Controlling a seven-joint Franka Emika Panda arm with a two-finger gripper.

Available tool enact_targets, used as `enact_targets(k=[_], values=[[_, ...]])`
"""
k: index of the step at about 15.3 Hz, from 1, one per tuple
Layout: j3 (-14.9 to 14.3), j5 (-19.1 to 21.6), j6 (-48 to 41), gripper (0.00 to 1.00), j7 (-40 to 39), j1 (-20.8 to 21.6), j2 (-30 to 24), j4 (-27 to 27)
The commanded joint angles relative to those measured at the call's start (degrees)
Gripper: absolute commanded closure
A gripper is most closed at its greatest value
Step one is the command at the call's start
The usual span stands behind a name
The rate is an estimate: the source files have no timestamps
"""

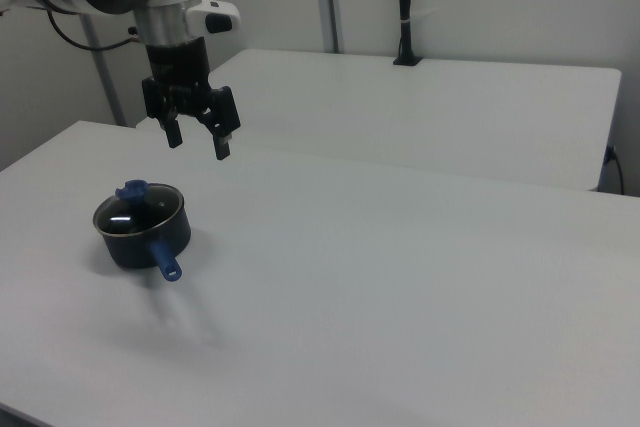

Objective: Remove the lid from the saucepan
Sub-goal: 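Move the gripper over the saucepan's glass lid knob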

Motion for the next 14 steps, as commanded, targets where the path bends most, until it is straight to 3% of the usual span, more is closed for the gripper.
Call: enact_targets(k=[1,9,14], values=[[0.6,0.4,-1.1,0.00,-1.0,0.1,0.2,0.1],[0.7,0.8,4.6,0.00,3.3,2.8,4.0,0.2],[0.0,2.3,7.9,0.00,4.0,8.2,9.1,0.9]])
